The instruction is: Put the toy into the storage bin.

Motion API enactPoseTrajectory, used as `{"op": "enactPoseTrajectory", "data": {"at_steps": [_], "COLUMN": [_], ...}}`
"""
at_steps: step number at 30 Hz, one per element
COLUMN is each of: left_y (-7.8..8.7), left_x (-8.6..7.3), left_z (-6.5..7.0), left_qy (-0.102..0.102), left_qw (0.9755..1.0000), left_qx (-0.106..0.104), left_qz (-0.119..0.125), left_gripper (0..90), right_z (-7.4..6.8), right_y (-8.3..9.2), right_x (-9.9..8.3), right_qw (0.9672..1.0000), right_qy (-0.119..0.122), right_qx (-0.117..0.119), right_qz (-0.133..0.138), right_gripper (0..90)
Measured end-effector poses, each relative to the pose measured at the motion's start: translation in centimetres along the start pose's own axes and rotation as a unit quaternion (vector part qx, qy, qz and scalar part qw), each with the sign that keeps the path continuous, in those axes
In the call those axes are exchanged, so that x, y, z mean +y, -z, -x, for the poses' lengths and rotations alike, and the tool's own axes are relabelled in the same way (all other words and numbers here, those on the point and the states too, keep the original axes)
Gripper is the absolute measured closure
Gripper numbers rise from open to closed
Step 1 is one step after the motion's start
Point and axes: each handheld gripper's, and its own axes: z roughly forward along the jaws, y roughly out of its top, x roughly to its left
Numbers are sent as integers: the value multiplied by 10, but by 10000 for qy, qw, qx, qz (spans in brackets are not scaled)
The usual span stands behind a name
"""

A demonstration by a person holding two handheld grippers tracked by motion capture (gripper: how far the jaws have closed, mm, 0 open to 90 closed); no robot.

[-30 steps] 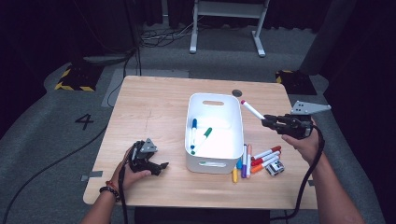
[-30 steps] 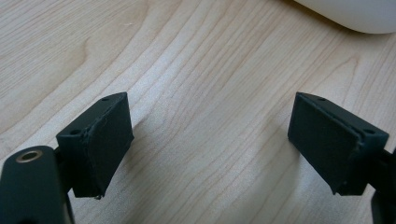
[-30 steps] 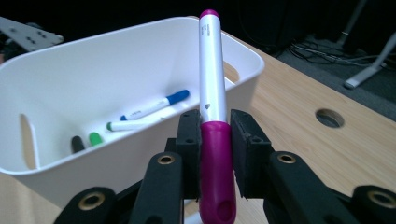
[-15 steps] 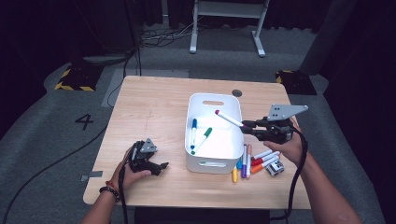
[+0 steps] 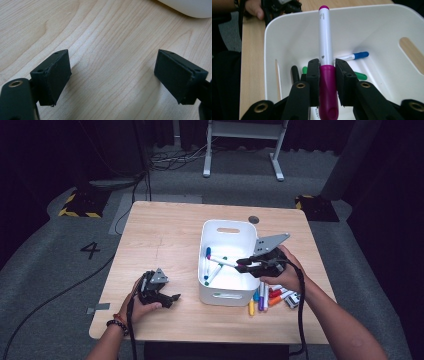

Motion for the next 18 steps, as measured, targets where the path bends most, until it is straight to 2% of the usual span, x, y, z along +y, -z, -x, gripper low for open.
{"op": "enactPoseTrajectory", "data": {"at_steps": [3, 10, 14, 15, 18], "left_y": [0, 0, 0, 0, 0], "left_x": [0, 0, 0, 0, 0], "left_z": [0, 0, 1, 1, 1], "left_qy": [-1, 32, 38, 38, 37], "left_qw": [10000, 10000, 10000, 10000, 10000], "left_qx": [2, -33, -16, -16, -13], "left_qz": [-1, 0, 2, 3, 5], "left_gripper": [141, 141, 142, 142, 142], "right_z": [-4, -11, -14, -15, -15], "right_y": [-9, -21, -21, -20, -17], "right_x": [5, 10, 8, 7, 5], "right_qw": [9993, 9963, 9939, 9939, 9930], "right_qy": [198, 328, 442, 387, 447], "right_qx": [70, 250, 315, 331, 278], "right_qz": [-316, -756, -960, -974, -1057], "right_gripper": [744, 744, 744, 744, 744]}}
